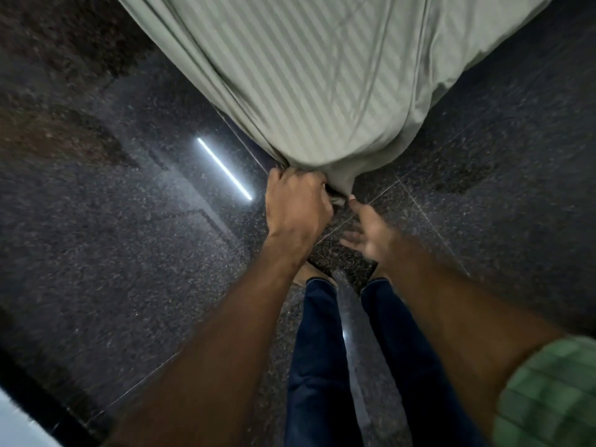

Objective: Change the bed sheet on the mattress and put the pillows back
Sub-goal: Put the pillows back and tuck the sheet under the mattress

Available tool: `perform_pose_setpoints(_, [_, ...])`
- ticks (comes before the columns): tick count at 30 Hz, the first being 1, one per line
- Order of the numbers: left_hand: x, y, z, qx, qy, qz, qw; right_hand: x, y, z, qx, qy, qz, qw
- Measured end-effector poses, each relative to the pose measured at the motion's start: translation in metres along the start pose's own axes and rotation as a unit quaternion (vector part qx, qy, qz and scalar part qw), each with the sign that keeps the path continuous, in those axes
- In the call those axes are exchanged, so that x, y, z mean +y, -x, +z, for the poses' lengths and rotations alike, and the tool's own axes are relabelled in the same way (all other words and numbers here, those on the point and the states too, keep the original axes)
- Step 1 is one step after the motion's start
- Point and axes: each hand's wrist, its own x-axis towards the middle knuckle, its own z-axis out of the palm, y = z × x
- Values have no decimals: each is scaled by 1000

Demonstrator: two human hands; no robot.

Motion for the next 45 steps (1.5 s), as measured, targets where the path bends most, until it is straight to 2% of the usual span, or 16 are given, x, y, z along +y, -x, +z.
perform_pose_setpoints(2, [12, 12, -4, 21, 170, -101, 980, 2, -2, 18, -98, -81, 7, 992])
perform_pose_setpoints(4, [21, 23, -5, 50, 306, -192, 931, -4, -5, 42, -145, -117, 1, 982])
perform_pose_setpoints(6, [21, 29, -3, 93, 359, -217, 903, -12, -11, 66, -139, -152, -5, 979])
perform_pose_setpoints(11, [15, 28, 0, 110, 341, -155, 921, -43, 7, 66, 51, -81, -60, 994])
perform_pose_setpoints(16, [26, 15, -5, 8, 234, -40, 971, -39, 26, 40, 53, -47, -93, 993])
perform_pose_setpoints(20, [31, 2, 6, -105, 210, -113, 965, -36, 11, 44, 150, -104, -145, 972])
perform_pose_setpoints(23, [43, -9, 8, -100, 235, -178, 950, -42, 2, 26, 125, -211, -199, 949])
perform_pose_setpoints(25, [55, -17, 18, -136, 312, -248, 907, -61, -4, 11, 91, -221, -224, 945])
perform_pose_setpoints(28, [73, -27, 42, -137, 458, -368, 798, -96, -10, 5, 98, -91, -254, 958])
perform_pose_setpoints(30, [78, -31, 69, -123, 496, -400, 761, -104, -12, 0, 148, 69, -261, 951])
perform_pose_setpoints(34, [86, -38, 89, -136, 475, -407, 768, -89, -26, -26, 199, 386, -177, 883])
perform_pose_setpoints(37, [88, -41, 95, -159, 427, -384, 803, -82, -40, -30, 199, 460, -164, 849])
perform_pose_setpoints(40, [80, -40, 99, -186, 422, -362, 810, -100, -51, -22, 179, 472, -144, 851])
perform_pose_setpoints(42, [73, -43, 97, -179, 472, -393, 769, -115, -62, -21, 147, 462, -132, 865])
perform_pose_setpoints(43, [72, -45, 94, -148, 527, -424, 722, -120, -63, -24, 122, 447, -130, 877])
perform_pose_setpoints(45, [73, -53, 92, -67, 656, -483, 576, -124, -69, -29, 73, 365, -114, 921])
